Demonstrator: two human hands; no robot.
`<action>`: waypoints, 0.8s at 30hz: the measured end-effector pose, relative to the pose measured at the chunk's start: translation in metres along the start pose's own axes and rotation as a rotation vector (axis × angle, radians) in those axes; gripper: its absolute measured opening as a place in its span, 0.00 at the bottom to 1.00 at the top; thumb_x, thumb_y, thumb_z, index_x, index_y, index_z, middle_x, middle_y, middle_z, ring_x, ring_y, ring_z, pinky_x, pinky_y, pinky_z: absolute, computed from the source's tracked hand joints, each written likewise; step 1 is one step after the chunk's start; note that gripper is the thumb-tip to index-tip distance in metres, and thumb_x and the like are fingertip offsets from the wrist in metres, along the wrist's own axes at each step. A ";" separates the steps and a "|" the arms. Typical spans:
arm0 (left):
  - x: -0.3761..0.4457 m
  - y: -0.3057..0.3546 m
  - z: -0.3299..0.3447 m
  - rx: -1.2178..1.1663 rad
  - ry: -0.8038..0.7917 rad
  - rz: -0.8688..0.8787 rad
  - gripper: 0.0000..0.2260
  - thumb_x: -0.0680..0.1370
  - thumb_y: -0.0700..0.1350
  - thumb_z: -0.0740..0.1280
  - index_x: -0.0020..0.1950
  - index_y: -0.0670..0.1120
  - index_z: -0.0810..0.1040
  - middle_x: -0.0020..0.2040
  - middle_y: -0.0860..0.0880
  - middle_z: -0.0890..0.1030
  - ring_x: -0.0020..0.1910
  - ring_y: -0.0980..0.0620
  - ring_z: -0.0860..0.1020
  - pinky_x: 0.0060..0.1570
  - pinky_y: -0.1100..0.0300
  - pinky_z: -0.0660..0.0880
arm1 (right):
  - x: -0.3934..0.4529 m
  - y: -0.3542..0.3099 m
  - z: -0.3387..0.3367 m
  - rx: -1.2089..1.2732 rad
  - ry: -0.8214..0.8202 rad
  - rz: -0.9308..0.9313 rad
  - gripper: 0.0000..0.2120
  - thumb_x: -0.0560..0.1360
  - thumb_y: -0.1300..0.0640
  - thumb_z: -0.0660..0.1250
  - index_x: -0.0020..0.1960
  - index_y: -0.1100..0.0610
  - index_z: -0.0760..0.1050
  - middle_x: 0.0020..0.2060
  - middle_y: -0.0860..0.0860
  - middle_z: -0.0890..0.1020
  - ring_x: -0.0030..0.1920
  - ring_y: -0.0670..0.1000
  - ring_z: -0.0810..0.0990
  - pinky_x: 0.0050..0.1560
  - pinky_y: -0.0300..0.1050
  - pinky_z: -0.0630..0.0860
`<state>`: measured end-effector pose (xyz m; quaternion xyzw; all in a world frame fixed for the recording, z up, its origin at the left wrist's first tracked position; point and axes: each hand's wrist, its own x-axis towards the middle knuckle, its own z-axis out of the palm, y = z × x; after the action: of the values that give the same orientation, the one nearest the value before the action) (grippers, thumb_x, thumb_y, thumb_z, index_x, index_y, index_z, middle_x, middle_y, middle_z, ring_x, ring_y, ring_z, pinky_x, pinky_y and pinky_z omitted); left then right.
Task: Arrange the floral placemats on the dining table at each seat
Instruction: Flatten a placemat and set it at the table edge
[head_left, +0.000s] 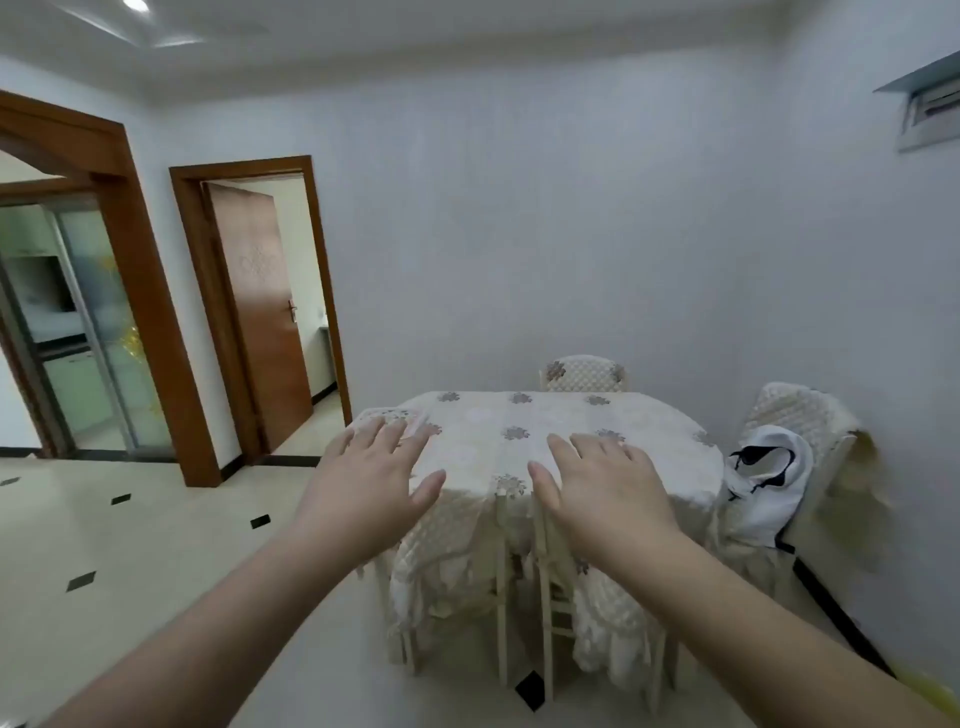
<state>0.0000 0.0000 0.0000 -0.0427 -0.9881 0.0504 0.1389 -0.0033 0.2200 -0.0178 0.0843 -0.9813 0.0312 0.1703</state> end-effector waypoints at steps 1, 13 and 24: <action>0.006 -0.004 0.003 0.020 -0.006 -0.013 0.29 0.83 0.64 0.45 0.82 0.57 0.45 0.83 0.51 0.51 0.81 0.50 0.46 0.78 0.50 0.45 | 0.009 0.000 0.004 0.019 0.002 -0.012 0.27 0.83 0.41 0.42 0.77 0.51 0.58 0.71 0.50 0.70 0.70 0.53 0.67 0.70 0.51 0.61; 0.060 -0.107 0.051 -0.055 -0.111 -0.143 0.29 0.83 0.65 0.47 0.82 0.56 0.50 0.82 0.53 0.54 0.81 0.51 0.50 0.77 0.50 0.50 | 0.113 -0.080 0.053 0.063 -0.050 -0.179 0.27 0.82 0.40 0.42 0.78 0.50 0.56 0.74 0.50 0.67 0.73 0.52 0.63 0.73 0.52 0.58; 0.104 -0.290 0.084 0.052 -0.062 -0.246 0.29 0.82 0.65 0.47 0.82 0.56 0.51 0.82 0.51 0.55 0.81 0.49 0.50 0.78 0.48 0.49 | 0.227 -0.267 0.093 0.081 -0.038 -0.336 0.25 0.82 0.41 0.45 0.76 0.48 0.61 0.73 0.48 0.68 0.73 0.52 0.64 0.72 0.51 0.59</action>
<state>-0.1433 -0.2841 -0.0197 0.0839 -0.9881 0.0598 0.1146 -0.1974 -0.0857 -0.0193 0.2545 -0.9544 0.0400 0.1510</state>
